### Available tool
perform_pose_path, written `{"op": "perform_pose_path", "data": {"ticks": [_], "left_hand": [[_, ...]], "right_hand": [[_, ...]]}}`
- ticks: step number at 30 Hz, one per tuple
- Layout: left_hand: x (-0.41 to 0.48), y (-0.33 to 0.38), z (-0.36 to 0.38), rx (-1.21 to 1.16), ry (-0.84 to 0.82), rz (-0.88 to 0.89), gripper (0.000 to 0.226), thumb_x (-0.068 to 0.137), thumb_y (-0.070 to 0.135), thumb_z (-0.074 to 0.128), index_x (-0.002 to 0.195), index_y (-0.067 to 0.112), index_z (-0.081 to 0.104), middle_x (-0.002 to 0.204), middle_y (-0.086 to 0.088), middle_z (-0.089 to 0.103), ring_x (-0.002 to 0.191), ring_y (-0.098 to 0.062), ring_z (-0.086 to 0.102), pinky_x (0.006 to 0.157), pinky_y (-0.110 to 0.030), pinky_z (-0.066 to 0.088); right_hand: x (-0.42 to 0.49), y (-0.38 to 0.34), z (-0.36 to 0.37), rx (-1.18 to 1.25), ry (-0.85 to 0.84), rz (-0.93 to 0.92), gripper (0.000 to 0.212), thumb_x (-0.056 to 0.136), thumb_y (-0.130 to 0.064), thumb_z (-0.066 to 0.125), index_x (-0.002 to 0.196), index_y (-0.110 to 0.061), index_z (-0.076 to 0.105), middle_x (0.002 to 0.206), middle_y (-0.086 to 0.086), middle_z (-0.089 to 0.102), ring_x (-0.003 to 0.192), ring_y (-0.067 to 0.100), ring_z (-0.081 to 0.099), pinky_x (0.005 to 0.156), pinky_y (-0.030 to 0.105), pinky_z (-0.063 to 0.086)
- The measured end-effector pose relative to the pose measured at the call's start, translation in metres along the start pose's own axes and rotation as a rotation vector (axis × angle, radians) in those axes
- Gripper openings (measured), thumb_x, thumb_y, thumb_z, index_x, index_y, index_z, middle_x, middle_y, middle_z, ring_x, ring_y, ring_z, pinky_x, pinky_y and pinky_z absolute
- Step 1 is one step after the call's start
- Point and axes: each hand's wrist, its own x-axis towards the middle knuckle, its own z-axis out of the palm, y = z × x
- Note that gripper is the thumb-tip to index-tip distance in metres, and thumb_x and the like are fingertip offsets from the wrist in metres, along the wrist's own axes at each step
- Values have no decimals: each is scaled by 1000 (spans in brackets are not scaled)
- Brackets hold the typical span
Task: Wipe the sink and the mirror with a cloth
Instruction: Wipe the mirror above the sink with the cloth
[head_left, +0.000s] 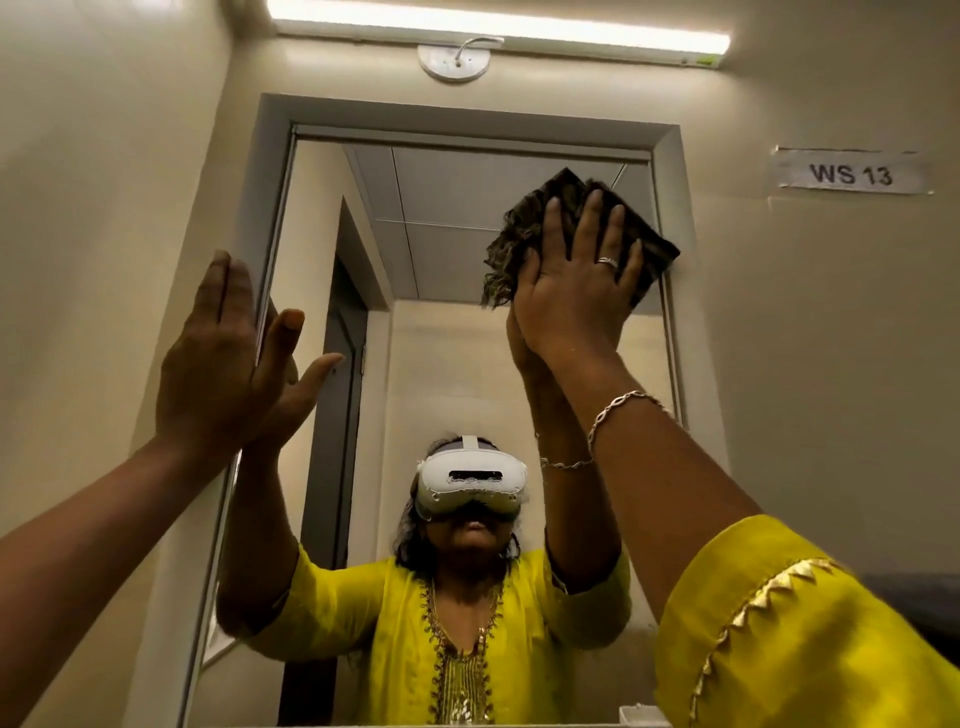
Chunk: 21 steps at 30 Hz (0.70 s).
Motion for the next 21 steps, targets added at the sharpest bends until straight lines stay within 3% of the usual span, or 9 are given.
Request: {"op": "perform_pose_path", "data": {"ticks": [9,14,21], "left_hand": [[-7,14,-11,-90,9,-3,122,66,88,1,139,-8,20,148,-27,18,138,-36,17,109,-48,24],[-8,17,-15,-183,14,-31,128,59,90,-9,140,-5,19,150,-24,16,139,-33,16,110,-45,25],[-5,8,-9,-270,48,-38,115,69,83,-8,141,-1,24,151,-19,19,139,-28,19,111,-45,27]], "right_hand": [[-19,-76,17,54,20,-157,53,99,-40,17,148,-24,5,157,11,-7,143,31,-10,115,46,-8],[-22,-102,20,75,11,-198,53,99,-39,18,148,-23,5,157,12,-8,143,31,-11,114,47,-9],[-24,-136,22,100,-24,-261,54,98,-37,19,148,-23,5,156,12,-10,143,32,-13,114,47,-11]]}}
